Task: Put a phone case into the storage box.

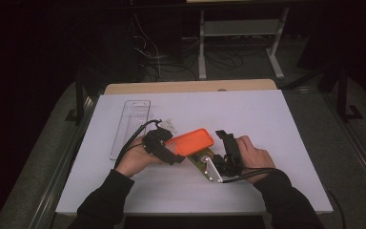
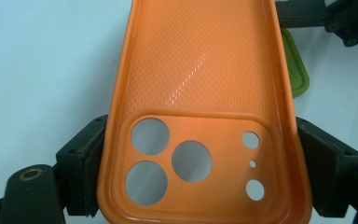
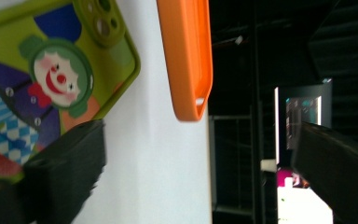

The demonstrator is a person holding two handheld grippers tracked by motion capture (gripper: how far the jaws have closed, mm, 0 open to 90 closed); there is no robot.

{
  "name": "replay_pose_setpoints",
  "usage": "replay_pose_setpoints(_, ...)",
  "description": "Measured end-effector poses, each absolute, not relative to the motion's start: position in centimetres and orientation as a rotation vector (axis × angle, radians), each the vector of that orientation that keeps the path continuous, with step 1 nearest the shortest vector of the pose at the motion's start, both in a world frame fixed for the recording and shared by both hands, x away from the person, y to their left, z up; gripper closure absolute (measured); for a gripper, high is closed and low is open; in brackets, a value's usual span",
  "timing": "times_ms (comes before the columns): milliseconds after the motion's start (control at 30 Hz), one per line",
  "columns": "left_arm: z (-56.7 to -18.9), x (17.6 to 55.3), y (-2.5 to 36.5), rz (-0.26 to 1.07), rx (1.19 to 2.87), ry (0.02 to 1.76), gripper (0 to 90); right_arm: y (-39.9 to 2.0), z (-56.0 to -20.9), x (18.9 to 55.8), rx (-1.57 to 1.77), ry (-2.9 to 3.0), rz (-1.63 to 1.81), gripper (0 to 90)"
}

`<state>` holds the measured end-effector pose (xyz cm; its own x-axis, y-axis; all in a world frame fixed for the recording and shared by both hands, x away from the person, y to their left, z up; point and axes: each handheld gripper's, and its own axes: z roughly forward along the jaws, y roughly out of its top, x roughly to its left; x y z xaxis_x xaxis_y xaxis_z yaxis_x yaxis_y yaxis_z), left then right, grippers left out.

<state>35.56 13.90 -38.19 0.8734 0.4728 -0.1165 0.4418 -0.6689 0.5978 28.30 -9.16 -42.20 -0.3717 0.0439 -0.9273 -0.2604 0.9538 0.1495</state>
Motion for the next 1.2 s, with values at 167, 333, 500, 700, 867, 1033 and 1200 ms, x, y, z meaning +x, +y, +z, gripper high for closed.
replay_pose_setpoints(167, -38.0, 35.7, 14.1, 0.063, 2.407, 0.654, 15.9, -8.5, -42.0, 28.1, -0.148, 1.915, 0.316, 12.4)
replay_pose_setpoints(333, -37.9, 35.7, 14.0, 0.060, 2.406, 0.648, 15.9, -7.9, -42.1, 28.0, -0.168, 1.883, 0.320, 18.4)
replay_pose_setpoints(500, -37.8, 35.6, 13.9, 0.059, 2.402, 0.649, 15.9, -7.3, -42.1, 27.9, -0.178, 1.872, 0.326, 25.3)
replay_pose_setpoints(700, -37.7, 35.4, 13.6, 0.050, 2.384, 0.653, 15.9, -6.7, -42.7, 28.0, -0.222, 1.861, 0.296, 35.2)
replay_pose_setpoints(867, -37.7, 35.5, 13.6, 0.044, 2.402, 0.632, 15.9, -5.9, -43.2, 28.0, -0.222, 1.851, 0.316, 42.6)
replay_pose_setpoints(1033, -37.8, 35.3, 13.5, 0.038, 2.381, 0.652, 15.9, -5.7, -43.5, 28.1, -0.225, 1.840, 0.317, 45.6)
replay_pose_setpoints(1200, -37.7, 35.4, 13.6, 0.049, 2.407, 0.629, 15.9, -5.6, -43.6, 27.9, -0.242, 1.840, 0.316, 55.1)
